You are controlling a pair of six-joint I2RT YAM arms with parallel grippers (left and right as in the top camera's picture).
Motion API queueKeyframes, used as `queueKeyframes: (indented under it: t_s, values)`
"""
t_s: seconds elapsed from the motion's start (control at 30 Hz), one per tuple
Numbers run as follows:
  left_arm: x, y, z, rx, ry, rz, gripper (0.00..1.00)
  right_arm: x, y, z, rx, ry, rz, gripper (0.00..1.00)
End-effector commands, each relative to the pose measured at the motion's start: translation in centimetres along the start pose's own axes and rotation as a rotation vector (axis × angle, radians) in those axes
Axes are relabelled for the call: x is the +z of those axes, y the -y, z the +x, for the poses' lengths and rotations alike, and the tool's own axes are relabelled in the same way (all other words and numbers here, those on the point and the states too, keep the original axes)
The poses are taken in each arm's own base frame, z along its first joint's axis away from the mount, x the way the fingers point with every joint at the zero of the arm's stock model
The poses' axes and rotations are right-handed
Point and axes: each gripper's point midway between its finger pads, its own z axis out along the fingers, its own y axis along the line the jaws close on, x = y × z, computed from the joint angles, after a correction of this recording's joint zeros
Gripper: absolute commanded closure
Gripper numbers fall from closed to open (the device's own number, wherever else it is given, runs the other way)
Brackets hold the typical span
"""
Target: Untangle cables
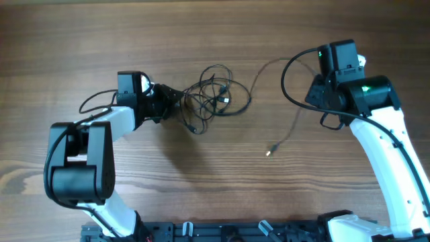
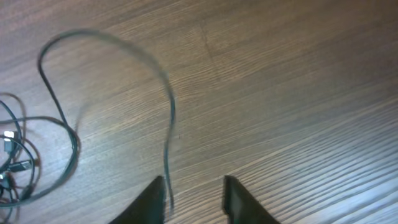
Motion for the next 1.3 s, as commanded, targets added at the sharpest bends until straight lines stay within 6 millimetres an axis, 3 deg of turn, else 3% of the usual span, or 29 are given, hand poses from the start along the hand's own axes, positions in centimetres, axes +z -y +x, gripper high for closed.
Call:
queueKeyframes:
  t_s: [0.0,0.13,0.2,0.23,0.37,0.47,0.63,0.73,0.8,0.9,1.03,1.2,1.27]
  values:
    - [0.3,-3.0,-0.3,-0.035,0.035,-0.096,0.46,0.4,0.0,0.1,0.0,-0.014,0.006,0.33]
    - [0.3,-3.0,-0.3,-0.035,0.034,-0.096,0.34,0.4,-0.5,0.5,0.0,-0.036,-0.025,0.01]
    - [0.3,-3.0,-0.3,-0.035,0.034,-0.096,0.24,0.3,-0.9,0.6,0.001,-0.042,-0.042,0.0]
    - [0.3,-3.0,-0.3,-0.035,0.034,-0.096,0.02,0.3,-0.9,0.6,0.002,-0.041,-0.043,0.0]
    - [0.2,-2.4,-0.9,-0.015,0.062,-0.079,0.0,0.4,-0.9,0.5,-0.002,-0.039,-0.044,0.0]
    - [-1.3,-0.1,-2.2,0.095,0.143,-0.048,0.0,0.4,-1.0,0.4,0.001,-0.032,-0.049,0.0]
    - [-7.8,5.8,-4.7,0.301,0.394,-0.008,0.0,0.3,-1.2,0.0,0.006,-0.02,-0.057,0.0]
    - [-11.8,9.9,-3.8,0.486,0.519,0.015,0.0,0.3,-1.5,-0.2,0.011,-0.009,-0.071,0.0]
    - [-12.9,12.3,-2.2,0.614,0.563,0.025,0.0,0.3,-2.2,-0.3,0.013,-0.014,-0.106,0.01]
    - [-11.7,14.0,0.8,0.735,0.56,0.01,0.0,0.2,-3.0,-0.3,0.018,-0.021,-0.149,0.0]
    - [-9.0,13.5,4.0,0.791,0.535,-0.08,0.0,0.1,-3.2,-0.5,0.022,-0.01,-0.16,0.0]
    - [-5.6,11.9,5.1,0.819,0.457,-0.14,0.0,0.0,-3.7,-0.3,0.048,-0.029,-0.19,0.0]
    - [-3.7,12.2,5.4,0.893,0.416,-0.175,0.01,0.0,-4.3,-0.2,0.067,-0.042,-0.219,0.0]
